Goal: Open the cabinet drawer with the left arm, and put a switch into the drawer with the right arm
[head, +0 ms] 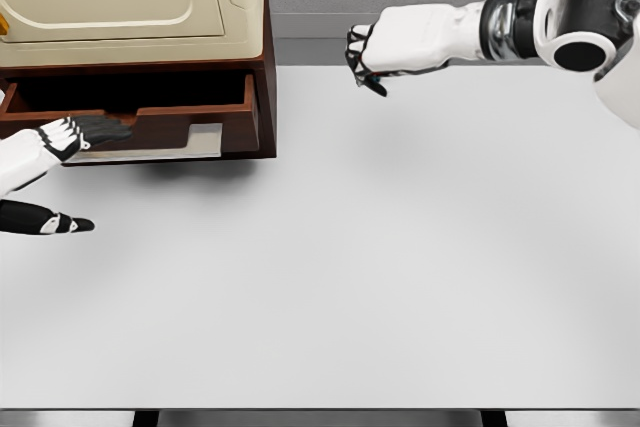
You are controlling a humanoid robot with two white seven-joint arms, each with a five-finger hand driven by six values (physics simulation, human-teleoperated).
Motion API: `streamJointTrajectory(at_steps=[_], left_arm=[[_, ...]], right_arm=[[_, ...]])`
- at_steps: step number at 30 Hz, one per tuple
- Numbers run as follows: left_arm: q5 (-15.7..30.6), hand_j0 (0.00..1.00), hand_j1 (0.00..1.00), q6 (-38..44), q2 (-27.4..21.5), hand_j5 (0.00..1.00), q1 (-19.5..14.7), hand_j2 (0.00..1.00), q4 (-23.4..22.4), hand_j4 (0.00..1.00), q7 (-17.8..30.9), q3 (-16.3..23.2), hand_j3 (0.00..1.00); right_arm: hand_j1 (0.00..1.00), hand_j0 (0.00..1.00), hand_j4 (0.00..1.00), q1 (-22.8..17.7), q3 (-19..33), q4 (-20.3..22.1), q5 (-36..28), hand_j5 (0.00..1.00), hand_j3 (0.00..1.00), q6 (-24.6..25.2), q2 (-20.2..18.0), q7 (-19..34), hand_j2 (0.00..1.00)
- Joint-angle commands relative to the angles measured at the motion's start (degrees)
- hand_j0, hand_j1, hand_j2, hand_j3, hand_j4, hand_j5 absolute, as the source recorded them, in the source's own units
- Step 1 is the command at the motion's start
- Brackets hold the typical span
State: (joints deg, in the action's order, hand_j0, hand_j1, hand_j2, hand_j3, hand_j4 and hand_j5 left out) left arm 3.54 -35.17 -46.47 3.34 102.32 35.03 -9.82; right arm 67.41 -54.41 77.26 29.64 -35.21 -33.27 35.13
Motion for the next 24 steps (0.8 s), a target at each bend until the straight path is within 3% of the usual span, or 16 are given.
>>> streamJointTrajectory(at_steps=[1, 5, 14, 19, 24], left_arm=[[0.41, 1.00, 1.00, 0.17, -0.03, 1.00, 0.00, 1.00, 0.08, 1.00, -0.03, -0.29, 1.00], [0.41, 1.00, 1.00, 0.17, -0.03, 1.00, 0.00, 1.00, 0.08, 1.00, -0.03, -0.29, 1.00], [0.41, 1.00, 1.00, 0.17, -0.11, 1.00, 0.09, 1.00, 0.08, 1.00, -0.03, -0.29, 1.00], [0.41, 1.00, 1.00, 0.17, -0.11, 1.00, 0.00, 1.00, -0.01, 1.00, -0.03, -0.29, 1.00], [0.41, 1.00, 1.00, 0.17, -0.11, 1.00, 0.00, 1.00, 0.08, 1.00, -0.03, -0.29, 1.00]], right_arm=[[0.27, 0.27, 0.27, 0.00, 0.09, 3.95, -0.28, 0.27, 0.27, 0.21, -0.66, -0.13, 0.27], [0.26, 0.26, 0.26, 0.00, -0.70, 11.95, -0.28, 0.26, 0.26, 0.21, -1.45, -0.13, 0.26], [0.27, 0.27, 0.27, 1.67, -1.58, 12.22, -0.28, 0.27, 0.27, 0.21, 2.94, -0.13, 0.27], [0.26, 0.26, 0.26, 4.22, -1.93, 12.31, -4.67, 0.26, 0.26, 0.93, 3.30, -0.13, 0.26], [0.27, 0.27, 0.27, 5.19, -1.93, 13.80, -4.94, 0.27, 0.27, 1.19, 4.26, -0.13, 0.27]])
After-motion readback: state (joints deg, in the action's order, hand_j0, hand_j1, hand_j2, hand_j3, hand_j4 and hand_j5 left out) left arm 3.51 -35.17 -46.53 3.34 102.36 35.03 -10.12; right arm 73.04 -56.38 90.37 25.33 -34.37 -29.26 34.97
